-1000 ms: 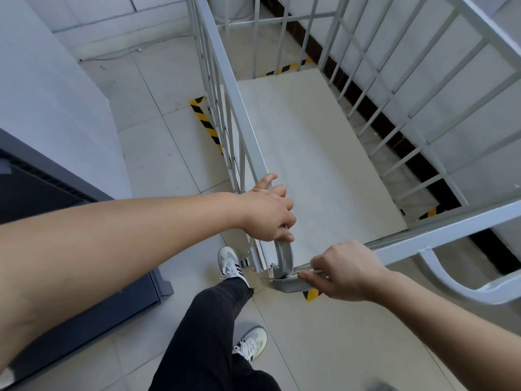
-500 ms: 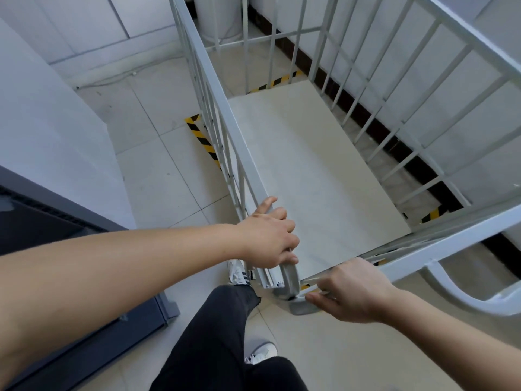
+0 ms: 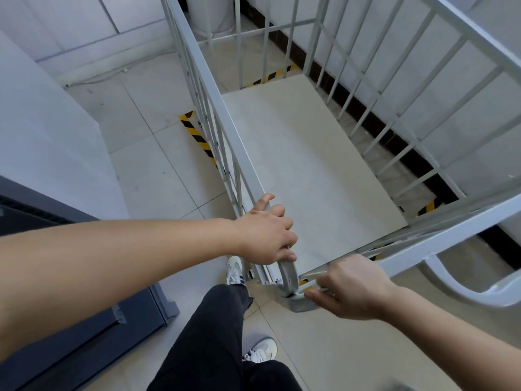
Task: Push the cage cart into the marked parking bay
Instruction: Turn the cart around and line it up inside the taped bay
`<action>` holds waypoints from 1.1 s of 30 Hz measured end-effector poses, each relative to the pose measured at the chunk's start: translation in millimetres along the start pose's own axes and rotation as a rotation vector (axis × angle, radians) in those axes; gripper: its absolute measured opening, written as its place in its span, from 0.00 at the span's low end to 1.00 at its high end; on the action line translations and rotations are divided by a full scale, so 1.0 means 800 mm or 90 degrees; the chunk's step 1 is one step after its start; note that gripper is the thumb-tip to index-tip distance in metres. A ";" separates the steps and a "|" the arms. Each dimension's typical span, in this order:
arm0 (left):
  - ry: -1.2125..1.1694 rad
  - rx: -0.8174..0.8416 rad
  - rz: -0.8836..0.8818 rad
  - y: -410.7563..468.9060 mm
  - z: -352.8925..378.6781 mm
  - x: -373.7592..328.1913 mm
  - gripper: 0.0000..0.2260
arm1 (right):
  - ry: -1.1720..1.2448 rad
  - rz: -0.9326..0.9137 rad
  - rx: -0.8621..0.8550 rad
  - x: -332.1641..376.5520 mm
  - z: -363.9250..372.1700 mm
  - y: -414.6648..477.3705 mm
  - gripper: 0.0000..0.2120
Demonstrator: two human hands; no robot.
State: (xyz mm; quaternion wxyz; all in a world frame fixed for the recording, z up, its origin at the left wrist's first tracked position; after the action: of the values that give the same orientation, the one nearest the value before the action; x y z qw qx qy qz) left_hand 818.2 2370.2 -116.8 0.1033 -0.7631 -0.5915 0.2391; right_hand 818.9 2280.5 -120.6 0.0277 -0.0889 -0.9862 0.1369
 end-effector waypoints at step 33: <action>-0.021 -0.006 -0.015 0.001 0.000 0.002 0.17 | 0.007 -0.018 0.065 0.003 0.007 0.002 0.30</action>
State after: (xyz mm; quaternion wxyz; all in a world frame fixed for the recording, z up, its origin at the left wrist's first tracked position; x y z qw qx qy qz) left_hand 819.1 2371.5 -117.5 0.0924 -0.7525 -0.6031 0.2477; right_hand 816.3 2281.2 -126.1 0.0398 -0.0739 -0.9789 0.1864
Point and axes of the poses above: each hand's wrist, its own y-axis towards the middle knuckle, its own z-axis out of the palm, x = y × z, the point moved 10 cm from there along y, towards the middle knuckle, and after that the axes turned 2 degrees about -y, right-handed, at the moved point
